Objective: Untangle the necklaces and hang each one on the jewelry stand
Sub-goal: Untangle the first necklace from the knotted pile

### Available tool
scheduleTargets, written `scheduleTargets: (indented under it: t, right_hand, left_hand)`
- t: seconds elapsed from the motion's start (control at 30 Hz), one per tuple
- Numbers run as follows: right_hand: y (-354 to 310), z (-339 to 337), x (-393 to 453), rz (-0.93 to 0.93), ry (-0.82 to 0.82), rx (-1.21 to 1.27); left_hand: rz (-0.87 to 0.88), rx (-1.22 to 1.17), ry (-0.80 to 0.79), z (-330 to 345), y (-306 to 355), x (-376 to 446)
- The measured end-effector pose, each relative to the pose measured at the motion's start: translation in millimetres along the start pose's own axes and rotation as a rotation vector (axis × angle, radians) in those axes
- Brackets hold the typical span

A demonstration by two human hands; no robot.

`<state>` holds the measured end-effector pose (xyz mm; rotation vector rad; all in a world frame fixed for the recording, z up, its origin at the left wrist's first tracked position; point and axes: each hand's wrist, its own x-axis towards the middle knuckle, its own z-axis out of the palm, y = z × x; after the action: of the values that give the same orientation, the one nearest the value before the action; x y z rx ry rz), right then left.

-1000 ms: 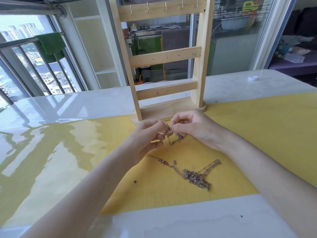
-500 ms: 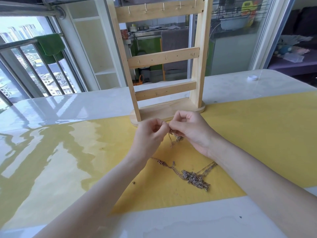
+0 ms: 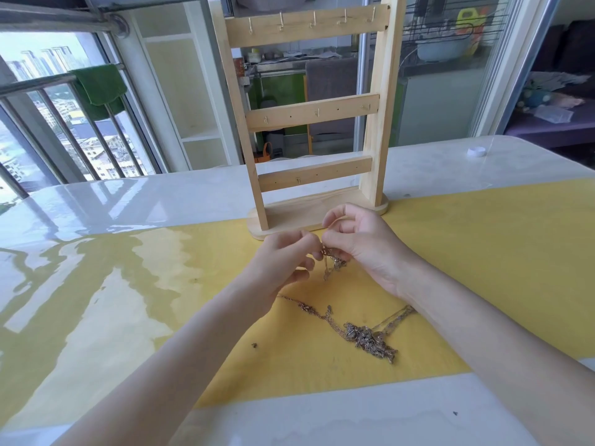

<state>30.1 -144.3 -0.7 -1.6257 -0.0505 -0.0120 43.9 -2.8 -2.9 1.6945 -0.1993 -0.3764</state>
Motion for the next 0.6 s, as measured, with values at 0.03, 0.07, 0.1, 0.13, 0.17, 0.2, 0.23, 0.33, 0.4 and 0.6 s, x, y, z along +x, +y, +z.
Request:
scheduleTargets:
  t: [0.03, 0.07, 0.1, 0.13, 0.17, 0.2, 0.23, 0.33, 0.4, 0.6]
  right_hand:
    - [0, 0, 0, -0.001, 0.003, 0.024]
    - [0, 0, 1, -0.003, 0.007, 0.044]
    - [0, 1, 1, -0.011, 0.015, 0.057]
    - [1, 1, 2, -0.025, 0.026, 0.060]
    - [1, 2, 2, -0.047, 0.039, 0.055]
    - [1, 3, 2, -0.072, 0.055, 0.047]
    - [1, 3, 2, -0.094, 0.071, 0.040]
    - [1, 3, 2, -0.112, 0.072, 0.028]
    - [1, 1, 2, -0.099, 0.041, -0.004]
    - [6, -1, 3, -0.163, 0.119, -0.141]
  left_hand:
    - [-0.036, -0.083, -0.002, 0, 1, 0]
    - [-0.070, -0.167, 0.000, 1, 2, 0]
    - [-0.100, -0.249, 0.006, 2, 2, 1]
    - [-0.128, -0.320, 0.018, 3, 3, 2]
    - [-0.153, -0.376, 0.032, 3, 5, 2]
    - [-0.172, -0.415, 0.045, 4, 5, 3]
    - [-0.183, -0.444, 0.056, 4, 5, 4]
    - [-0.156, -0.454, 0.090, 4, 4, 4]
    - [-0.067, -0.337, 0.136, 4, 0, 5]
    - [0.514, 0.408, 0.409, 5, -9, 4]
